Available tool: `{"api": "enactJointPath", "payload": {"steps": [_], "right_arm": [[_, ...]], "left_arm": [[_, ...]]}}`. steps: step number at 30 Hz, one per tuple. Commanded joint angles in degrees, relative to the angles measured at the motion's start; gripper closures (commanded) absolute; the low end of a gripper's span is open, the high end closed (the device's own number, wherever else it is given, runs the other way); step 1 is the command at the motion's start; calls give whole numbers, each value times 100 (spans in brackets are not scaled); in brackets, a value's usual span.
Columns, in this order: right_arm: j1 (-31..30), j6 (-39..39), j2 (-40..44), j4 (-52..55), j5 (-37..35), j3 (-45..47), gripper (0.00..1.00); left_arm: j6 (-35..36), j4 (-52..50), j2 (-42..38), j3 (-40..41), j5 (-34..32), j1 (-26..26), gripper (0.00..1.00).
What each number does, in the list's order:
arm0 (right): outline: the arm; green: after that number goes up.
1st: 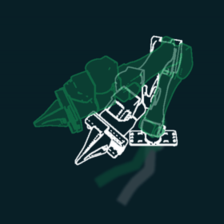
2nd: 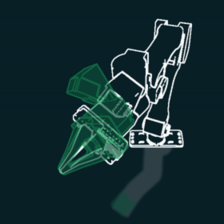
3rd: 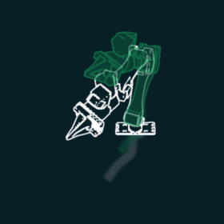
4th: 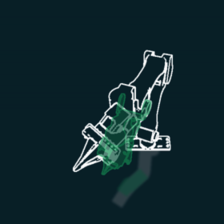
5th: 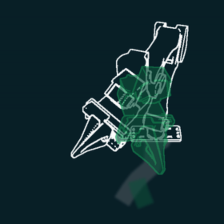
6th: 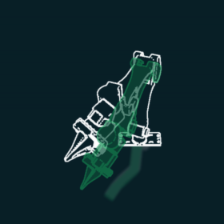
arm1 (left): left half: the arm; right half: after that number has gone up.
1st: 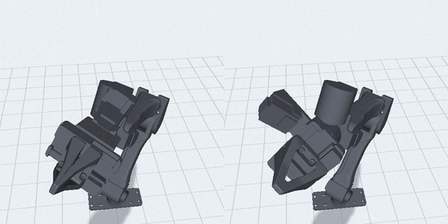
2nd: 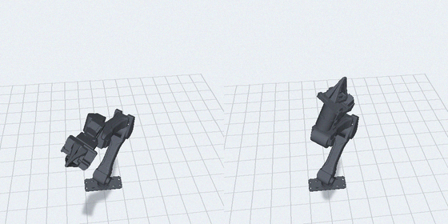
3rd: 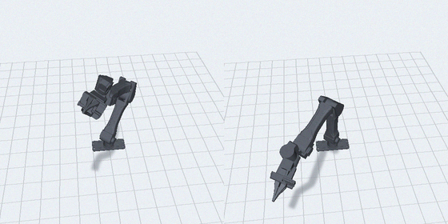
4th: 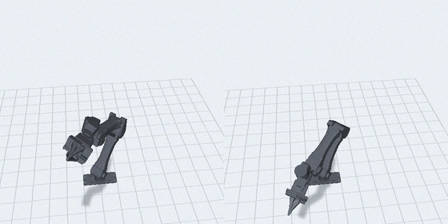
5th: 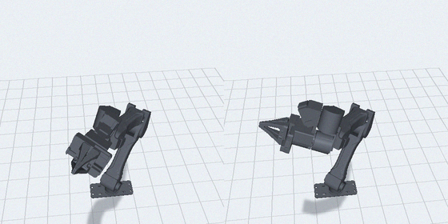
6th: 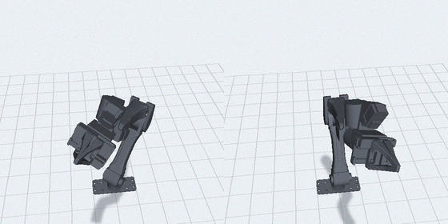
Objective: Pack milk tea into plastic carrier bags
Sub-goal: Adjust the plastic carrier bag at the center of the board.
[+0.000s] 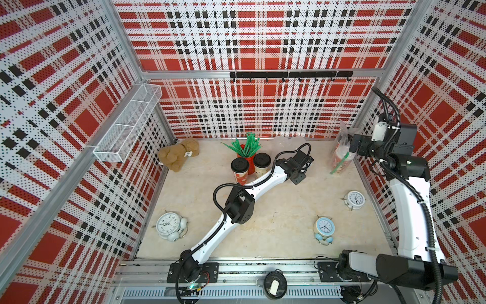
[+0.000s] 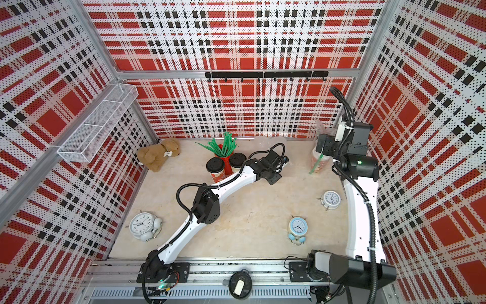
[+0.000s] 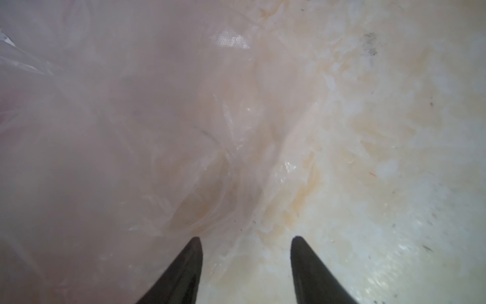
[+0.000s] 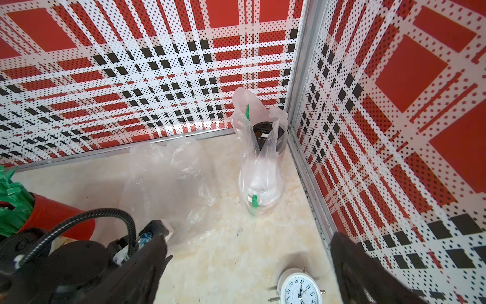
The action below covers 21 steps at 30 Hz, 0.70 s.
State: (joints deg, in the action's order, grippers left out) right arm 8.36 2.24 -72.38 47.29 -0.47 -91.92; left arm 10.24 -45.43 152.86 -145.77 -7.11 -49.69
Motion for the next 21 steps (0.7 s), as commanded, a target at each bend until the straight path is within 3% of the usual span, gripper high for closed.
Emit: {"api": "enactJointPath", "payload": {"steps": [1,9,14,21], "right_arm": [[-19,57,213,-296,117,71,0],[-19,55,351,-312,139,120,0],[-19,57,382,-303,122,126,0],[-19,-24,444,-246,56,87,0]], "left_arm": [[-63,303,264,-150,-18,-33,43],[-71,184,529,-335,-48,-24,44],[-241,-45,655,-588,258,156,45],[-332,-207,749,-777,621,285,67]]}}
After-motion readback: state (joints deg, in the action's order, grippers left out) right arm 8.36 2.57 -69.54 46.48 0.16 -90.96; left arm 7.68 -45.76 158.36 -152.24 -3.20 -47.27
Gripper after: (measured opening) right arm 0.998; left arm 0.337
